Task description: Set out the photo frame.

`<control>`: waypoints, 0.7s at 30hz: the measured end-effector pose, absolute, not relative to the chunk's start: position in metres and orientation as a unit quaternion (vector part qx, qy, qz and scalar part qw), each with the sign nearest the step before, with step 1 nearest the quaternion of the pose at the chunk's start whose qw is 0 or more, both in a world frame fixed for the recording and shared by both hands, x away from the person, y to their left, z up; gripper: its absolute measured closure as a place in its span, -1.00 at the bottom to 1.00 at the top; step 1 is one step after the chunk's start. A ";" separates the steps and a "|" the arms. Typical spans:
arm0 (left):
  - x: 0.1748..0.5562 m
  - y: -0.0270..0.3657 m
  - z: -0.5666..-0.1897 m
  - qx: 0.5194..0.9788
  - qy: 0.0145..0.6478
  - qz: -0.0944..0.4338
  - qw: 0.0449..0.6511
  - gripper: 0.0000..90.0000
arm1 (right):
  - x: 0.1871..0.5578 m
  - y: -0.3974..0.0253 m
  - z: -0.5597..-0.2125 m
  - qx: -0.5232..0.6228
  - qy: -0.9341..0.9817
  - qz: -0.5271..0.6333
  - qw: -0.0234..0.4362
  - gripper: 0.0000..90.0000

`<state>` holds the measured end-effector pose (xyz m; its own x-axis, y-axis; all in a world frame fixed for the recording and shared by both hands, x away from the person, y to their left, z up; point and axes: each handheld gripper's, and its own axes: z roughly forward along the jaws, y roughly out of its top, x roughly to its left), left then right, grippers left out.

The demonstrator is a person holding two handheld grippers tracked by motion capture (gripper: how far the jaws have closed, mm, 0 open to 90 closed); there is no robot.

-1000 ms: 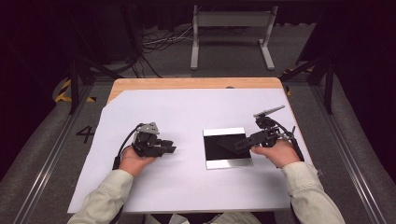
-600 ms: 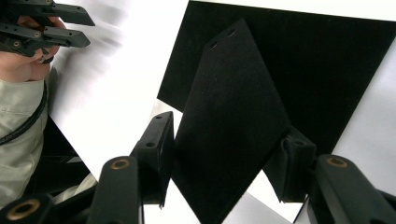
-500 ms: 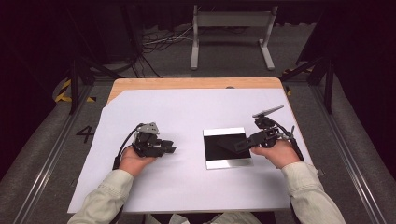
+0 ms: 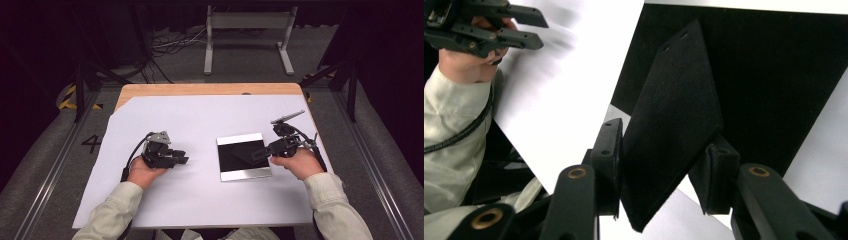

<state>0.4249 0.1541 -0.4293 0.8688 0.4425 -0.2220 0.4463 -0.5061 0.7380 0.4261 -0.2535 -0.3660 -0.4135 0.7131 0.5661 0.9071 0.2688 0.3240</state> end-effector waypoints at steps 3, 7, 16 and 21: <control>0.425 0.154 -0.429 0.868 0.256 -0.003 0.426 0.48 | 0.425 -0.253 -0.364 -0.512 -0.785 -0.312 0.157 0.41; 0.425 0.153 -0.430 0.868 0.254 -0.002 0.426 0.48 | 0.422 -0.254 -0.362 -0.502 -0.787 -0.320 0.160 0.50; 0.425 0.153 -0.430 0.868 0.255 -0.003 0.426 0.48 | 0.418 -0.255 -0.356 -0.473 -0.796 -0.335 0.177 0.75; 0.424 0.153 -0.430 0.868 0.256 -0.004 0.425 0.48 | 0.416 -0.255 -0.355 -0.446 -0.791 -0.367 0.201 0.92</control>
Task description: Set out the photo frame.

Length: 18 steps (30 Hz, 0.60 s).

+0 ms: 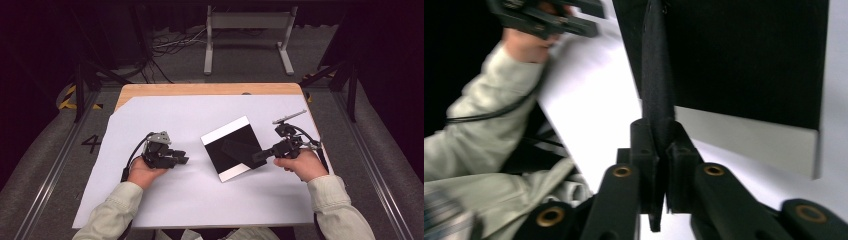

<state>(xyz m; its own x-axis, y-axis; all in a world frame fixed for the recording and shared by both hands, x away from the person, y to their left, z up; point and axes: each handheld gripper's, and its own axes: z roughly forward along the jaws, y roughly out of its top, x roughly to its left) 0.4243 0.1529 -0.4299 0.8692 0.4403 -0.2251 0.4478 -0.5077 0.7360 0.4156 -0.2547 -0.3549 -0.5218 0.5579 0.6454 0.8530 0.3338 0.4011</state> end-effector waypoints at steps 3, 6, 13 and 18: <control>0.424 0.152 -0.430 0.870 0.252 -0.003 0.423 0.48 | 0.416 -0.255 -0.354 -0.435 -0.793 -0.375 0.203 0.93; 0.424 0.151 -0.430 0.871 0.251 -0.002 0.423 0.48 | 0.416 -0.257 -0.354 -0.439 -0.789 -0.380 0.202 0.93; 0.425 0.151 -0.431 0.871 0.252 -0.004 0.421 0.48 | 0.415 -0.263 -0.353 -0.441 -0.778 -0.414 0.171 0.94; 0.424 0.149 -0.432 0.872 0.252 -0.006 0.420 0.48 | 0.411 -0.264 -0.351 -0.427 -0.775 -0.451 0.115 0.94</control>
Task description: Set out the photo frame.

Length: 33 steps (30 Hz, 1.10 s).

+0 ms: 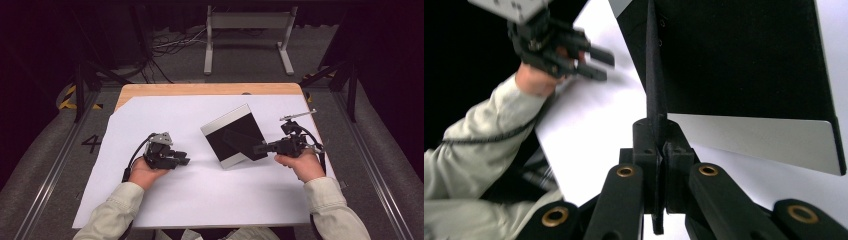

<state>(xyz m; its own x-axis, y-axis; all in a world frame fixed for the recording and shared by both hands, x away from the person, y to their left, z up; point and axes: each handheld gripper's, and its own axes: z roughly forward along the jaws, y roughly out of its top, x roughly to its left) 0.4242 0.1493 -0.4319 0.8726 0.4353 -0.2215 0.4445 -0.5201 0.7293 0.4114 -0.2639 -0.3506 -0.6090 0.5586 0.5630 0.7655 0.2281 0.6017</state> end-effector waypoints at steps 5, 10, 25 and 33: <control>0.424 0.150 -0.432 0.871 0.253 -0.005 0.421 0.48 | 0.408 -0.266 -0.352 -0.427 -0.758 -0.490 0.053 0.94; 0.424 0.150 -0.432 0.871 0.253 -0.005 0.422 0.48 | 0.404 -0.268 -0.361 -0.442 -0.751 -0.491 -0.001 0.94; 0.423 0.148 -0.432 0.873 0.251 -0.006 0.418 0.47 | 0.379 -0.267 -0.376 -0.363 -0.802 -0.468 -0.075 0.93; 0.423 0.148 -0.432 0.874 0.248 -0.005 0.419 0.47 | 0.369 -0.270 -0.385 -0.354 -0.810 -0.459 -0.085 0.93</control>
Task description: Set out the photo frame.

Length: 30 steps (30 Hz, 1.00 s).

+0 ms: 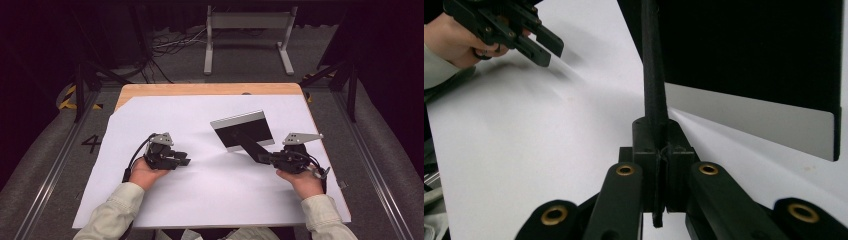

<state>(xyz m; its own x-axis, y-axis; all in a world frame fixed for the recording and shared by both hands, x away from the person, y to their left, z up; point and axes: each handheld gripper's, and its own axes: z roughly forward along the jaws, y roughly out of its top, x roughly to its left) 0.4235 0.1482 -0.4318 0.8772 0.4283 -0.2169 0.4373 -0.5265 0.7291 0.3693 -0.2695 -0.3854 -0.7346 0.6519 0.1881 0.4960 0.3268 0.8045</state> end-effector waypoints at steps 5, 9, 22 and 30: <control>0.423 0.147 -0.432 0.874 0.248 -0.006 0.418 0.47 | 0.365 -0.273 -0.393 0.354 0.812 0.456 0.089 0.93; 0.423 0.147 -0.432 0.873 0.249 -0.006 0.418 0.47 | 0.363 -0.277 -0.400 0.360 0.811 0.454 0.082 0.92; 0.423 0.146 -0.432 0.873 0.247 -0.007 0.421 0.47 | 0.356 -0.273 -0.407 0.347 0.841 0.406 0.085 0.92; 0.424 0.144 -0.431 0.874 0.244 -0.007 0.420 0.46 | 0.355 -0.272 -0.413 0.342 0.854 0.382 0.085 0.91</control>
